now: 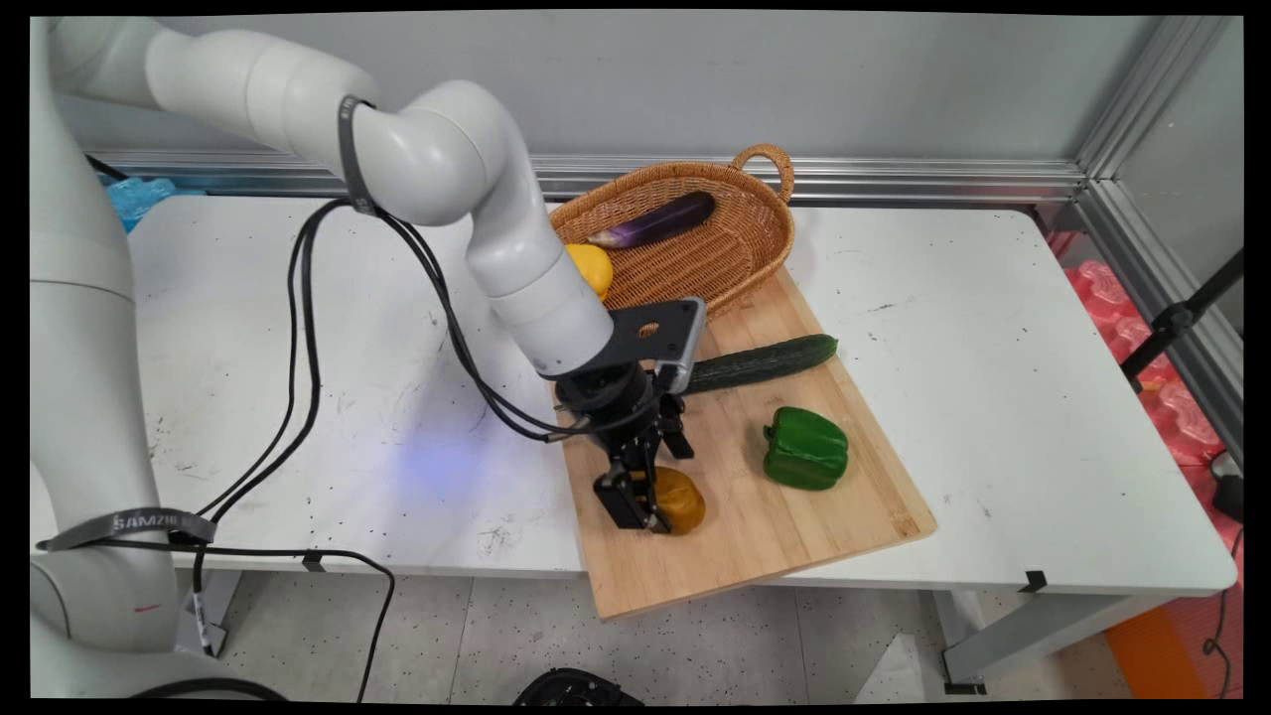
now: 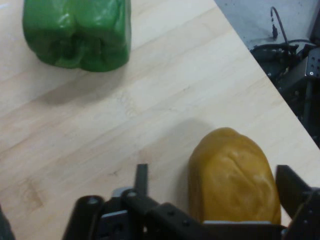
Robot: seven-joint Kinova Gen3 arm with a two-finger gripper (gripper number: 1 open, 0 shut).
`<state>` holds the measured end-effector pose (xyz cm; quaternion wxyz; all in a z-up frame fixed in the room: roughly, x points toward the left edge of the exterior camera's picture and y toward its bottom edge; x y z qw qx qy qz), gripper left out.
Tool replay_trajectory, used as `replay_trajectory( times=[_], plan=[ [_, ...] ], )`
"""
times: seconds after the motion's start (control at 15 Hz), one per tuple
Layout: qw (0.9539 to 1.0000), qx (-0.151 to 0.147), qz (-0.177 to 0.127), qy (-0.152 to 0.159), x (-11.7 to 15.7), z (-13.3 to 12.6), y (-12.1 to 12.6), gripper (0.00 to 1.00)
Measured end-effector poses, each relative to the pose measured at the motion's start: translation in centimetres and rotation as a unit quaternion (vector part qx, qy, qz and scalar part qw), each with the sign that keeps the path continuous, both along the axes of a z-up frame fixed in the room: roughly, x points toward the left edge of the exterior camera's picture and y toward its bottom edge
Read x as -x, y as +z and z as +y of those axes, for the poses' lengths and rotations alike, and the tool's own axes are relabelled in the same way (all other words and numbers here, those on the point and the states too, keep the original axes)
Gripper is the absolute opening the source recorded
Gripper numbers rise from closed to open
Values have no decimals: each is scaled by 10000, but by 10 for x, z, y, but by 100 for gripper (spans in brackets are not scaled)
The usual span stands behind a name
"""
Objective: Pick up the potato from the cutting board, then place the picked object in the vegetable basket
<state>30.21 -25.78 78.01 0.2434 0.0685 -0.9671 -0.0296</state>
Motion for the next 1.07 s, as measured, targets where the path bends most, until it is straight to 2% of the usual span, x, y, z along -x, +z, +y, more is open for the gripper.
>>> replay_trajectory(
  times=[0.07, 0.13, 0.47, 0.73, 0.87, 1.07],
  plan=[
    [10000, -7, -13, -16, 2, 0, -2, 100],
    [10000, -9, -26, -43, 4, -1, -4, 0],
    [9998, 60, -73, -201, 6, -2, -4, 0],
    [9994, 164, -61, -301, 3, 0, 9, 0],
    [9994, 197, -35, -288, 1, 1, 18, 0],
    [9997, 235, 51, -78, -6, 3, 46, 0]
  ],
)
